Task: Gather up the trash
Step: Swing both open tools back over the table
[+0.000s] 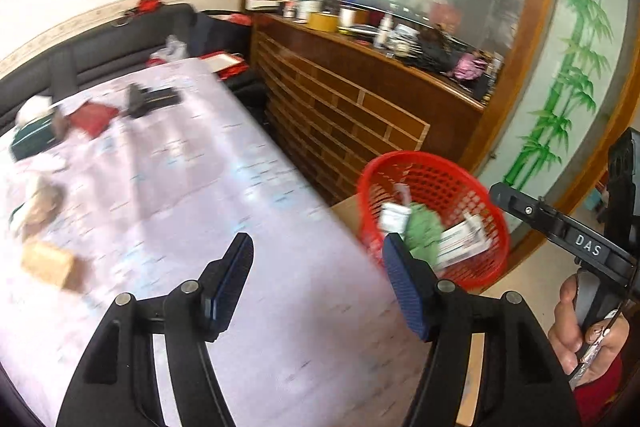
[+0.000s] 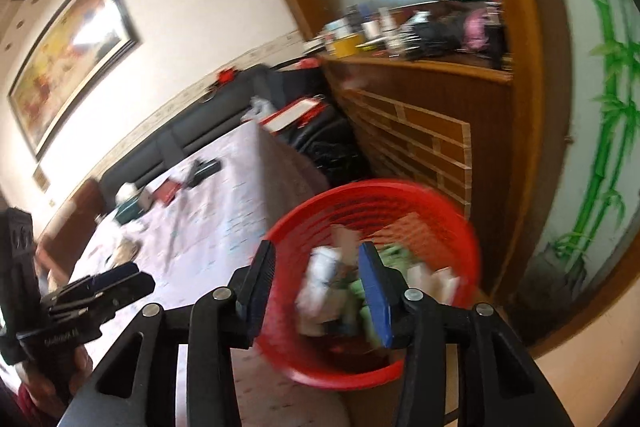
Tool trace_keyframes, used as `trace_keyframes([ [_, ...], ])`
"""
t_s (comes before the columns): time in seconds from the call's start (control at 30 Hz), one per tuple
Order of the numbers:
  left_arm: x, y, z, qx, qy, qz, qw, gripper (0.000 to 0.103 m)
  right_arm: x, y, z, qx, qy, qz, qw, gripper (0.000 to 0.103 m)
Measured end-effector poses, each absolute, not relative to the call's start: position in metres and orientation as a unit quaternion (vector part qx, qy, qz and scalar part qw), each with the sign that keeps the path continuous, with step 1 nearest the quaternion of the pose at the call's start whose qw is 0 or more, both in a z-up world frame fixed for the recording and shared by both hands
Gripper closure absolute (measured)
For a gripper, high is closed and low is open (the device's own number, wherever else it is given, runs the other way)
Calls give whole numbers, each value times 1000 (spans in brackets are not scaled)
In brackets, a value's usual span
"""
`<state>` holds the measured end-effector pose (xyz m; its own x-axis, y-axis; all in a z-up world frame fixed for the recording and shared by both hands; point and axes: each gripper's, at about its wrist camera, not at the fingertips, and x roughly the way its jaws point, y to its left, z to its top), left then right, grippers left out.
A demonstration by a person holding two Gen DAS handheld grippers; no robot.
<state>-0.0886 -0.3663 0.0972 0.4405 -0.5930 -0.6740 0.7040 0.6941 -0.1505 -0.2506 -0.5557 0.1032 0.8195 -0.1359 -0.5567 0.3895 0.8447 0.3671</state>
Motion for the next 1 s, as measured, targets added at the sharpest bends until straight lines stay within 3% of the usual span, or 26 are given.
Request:
trace_keyframes([
  [0.47, -72, -147, 80, 19, 383, -260, 886, 36, -144, -375, 102, 136, 343, 26, 929, 43],
  [0.6, -58, -82, 79, 2, 378, -207, 902, 35, -86, -308, 99, 74, 376, 82, 920, 28],
  [1.0, -44, -13, 67, -33, 395, -169, 902, 34, 64, -205, 38, -82, 438, 138, 885, 28],
])
